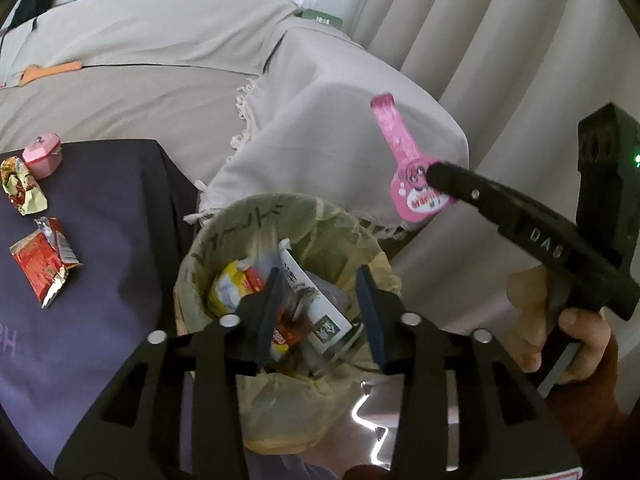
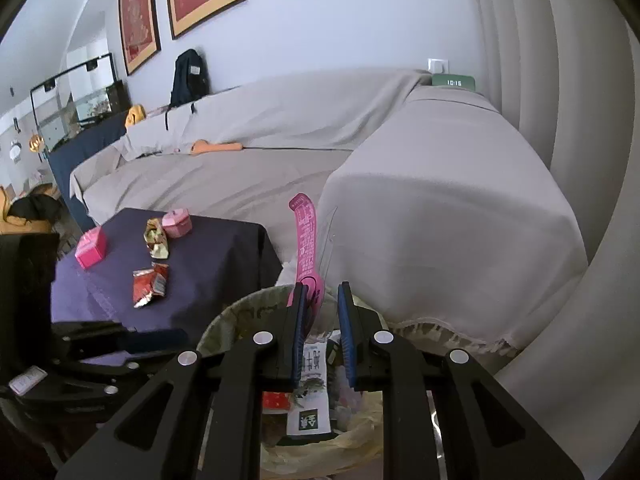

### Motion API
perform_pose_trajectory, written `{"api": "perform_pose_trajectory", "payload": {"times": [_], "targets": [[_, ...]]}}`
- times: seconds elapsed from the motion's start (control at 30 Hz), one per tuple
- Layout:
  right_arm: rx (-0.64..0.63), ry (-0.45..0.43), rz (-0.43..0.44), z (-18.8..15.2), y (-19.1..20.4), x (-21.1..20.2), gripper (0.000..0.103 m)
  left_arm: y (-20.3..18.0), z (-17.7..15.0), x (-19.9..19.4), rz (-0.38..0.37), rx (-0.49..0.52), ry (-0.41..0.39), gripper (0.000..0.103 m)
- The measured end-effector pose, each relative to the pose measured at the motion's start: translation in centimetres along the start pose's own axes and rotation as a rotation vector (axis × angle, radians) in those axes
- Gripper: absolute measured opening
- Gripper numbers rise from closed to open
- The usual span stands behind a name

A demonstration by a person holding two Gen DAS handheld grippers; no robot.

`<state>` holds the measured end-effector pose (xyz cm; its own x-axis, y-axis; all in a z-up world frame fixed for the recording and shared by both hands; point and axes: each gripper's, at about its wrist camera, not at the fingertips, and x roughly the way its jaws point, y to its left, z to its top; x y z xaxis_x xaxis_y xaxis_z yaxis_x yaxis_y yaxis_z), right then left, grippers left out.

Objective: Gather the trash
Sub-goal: 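Carry the strap and pink toy over the trash bag with both grippers, then open both grippers to drop the strap and pink toy into the bag, then grasp the gold snack bag with the left gripper while the right grasps the red wrapper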

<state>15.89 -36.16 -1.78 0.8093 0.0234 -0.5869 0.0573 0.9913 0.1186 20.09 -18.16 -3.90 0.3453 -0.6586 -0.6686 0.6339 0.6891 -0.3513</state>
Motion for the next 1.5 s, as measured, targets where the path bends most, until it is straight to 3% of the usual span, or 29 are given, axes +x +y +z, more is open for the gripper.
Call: {"api": "perform_pose_trajectory", "payload": {"times": [0.33,0.57,0.67,0.73,0.77,0.93,1.07,1.27,1.5], "targets": [[-0.01,0.04,0.029,-0.9,1.2,2.3,0.017,3.4,1.0,-2.1,0.075,-0.08,-0.09,0.048],[-0.012,0.091,0.031,-2.0,1.8,4.0,0.017,5.0,0.8,-2.7,0.109,-0.119,-0.1,0.049],[-0.006,0.114,0.052,-2.5,1.7,4.4,0.019,5.4,0.7,-2.8,0.119,-0.126,-0.102,0.049],[-0.005,0.121,0.046,-2.6,1.7,4.5,0.033,5.8,0.6,-3.0,0.123,-0.132,-0.105,0.05],[-0.002,0.119,0.047,-2.7,1.7,4.5,0.035,6.1,0.5,-3.2,0.127,-0.137,-0.108,0.052],[0.004,0.117,0.047,-2.6,1.9,4.5,0.035,7.7,0.4,-4.3,0.159,-0.163,-0.126,0.053],[-0.005,0.109,0.065,-2.3,2.9,4.5,0.035,10.3,0.1,-5.5,0.209,-0.188,-0.139,0.053],[-0.033,0.095,0.098,-1.3,6.4,5.7,0.036,17.3,-1.3,-8.3,0.347,-0.267,-0.163,0.054],[-0.082,0.139,0.163,-0.5,11.7,10.1,0.037,24.8,-1.5,-10.1,0.434,-0.356,-0.162,0.055]]}}
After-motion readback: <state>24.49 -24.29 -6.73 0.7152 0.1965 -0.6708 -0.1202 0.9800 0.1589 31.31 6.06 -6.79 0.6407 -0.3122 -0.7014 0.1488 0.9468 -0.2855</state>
